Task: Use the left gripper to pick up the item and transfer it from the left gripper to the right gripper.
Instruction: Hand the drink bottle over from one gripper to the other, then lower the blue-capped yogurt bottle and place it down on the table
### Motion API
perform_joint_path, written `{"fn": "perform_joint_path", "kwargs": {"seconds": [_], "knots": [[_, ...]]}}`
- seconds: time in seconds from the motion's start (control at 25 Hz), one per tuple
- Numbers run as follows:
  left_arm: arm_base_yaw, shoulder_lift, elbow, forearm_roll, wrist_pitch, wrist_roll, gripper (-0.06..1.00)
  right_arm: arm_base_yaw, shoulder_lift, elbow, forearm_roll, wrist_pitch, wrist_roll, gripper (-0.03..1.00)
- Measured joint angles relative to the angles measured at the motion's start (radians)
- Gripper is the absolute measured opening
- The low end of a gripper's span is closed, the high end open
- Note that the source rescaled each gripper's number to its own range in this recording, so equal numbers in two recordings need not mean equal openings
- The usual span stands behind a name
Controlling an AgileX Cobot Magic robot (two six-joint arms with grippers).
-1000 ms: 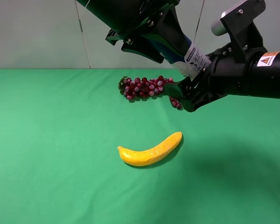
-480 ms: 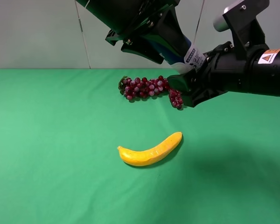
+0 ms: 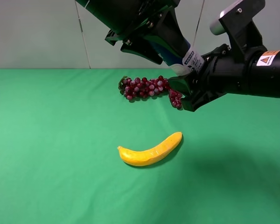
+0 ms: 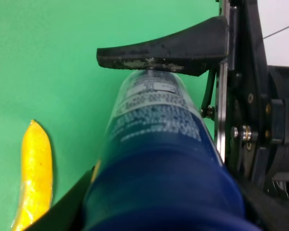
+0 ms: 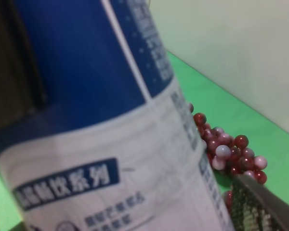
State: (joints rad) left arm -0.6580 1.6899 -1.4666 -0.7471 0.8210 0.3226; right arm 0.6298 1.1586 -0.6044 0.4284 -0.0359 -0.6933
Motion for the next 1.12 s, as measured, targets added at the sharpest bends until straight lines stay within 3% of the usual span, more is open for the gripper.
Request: {"fn": "perform_joint_path", "kwargs": {"seconds": [0.4,0.44,0.48,0.52,0.56,0.64,1.12], "knots": [[0.0,0.0,0.0,0.0,-0.014,-0.004,0.01,0.0,0.001,0.0,0.004,0.001,0.001,0.31],[0.0,0.0,0.0,-0.003,-0.024,-0.012,0.09,0.001,0.001,0.0,0.007,0.001,0.004,0.21],[0.0,0.0,0.0,-0.008,-0.028,-0.021,0.17,0.002,0.002,0.0,0.017,0.006,0.011,0.0],[0.0,-0.002,0.0,-0.01,-0.031,-0.027,0.27,0.001,0.003,0.0,0.02,0.008,0.013,0.06],[0.0,-0.002,-0.001,-0.01,-0.033,-0.029,0.33,0.001,0.004,0.0,0.02,0.007,0.013,0.04],[0.0,-0.002,-0.001,-0.01,-0.033,-0.033,0.38,0.002,0.005,0.0,0.02,0.008,0.016,0.04],[0.0,-0.015,-0.002,-0.007,-0.024,-0.034,0.42,0.002,0.005,0.0,0.02,0.009,0.02,0.04]]}}
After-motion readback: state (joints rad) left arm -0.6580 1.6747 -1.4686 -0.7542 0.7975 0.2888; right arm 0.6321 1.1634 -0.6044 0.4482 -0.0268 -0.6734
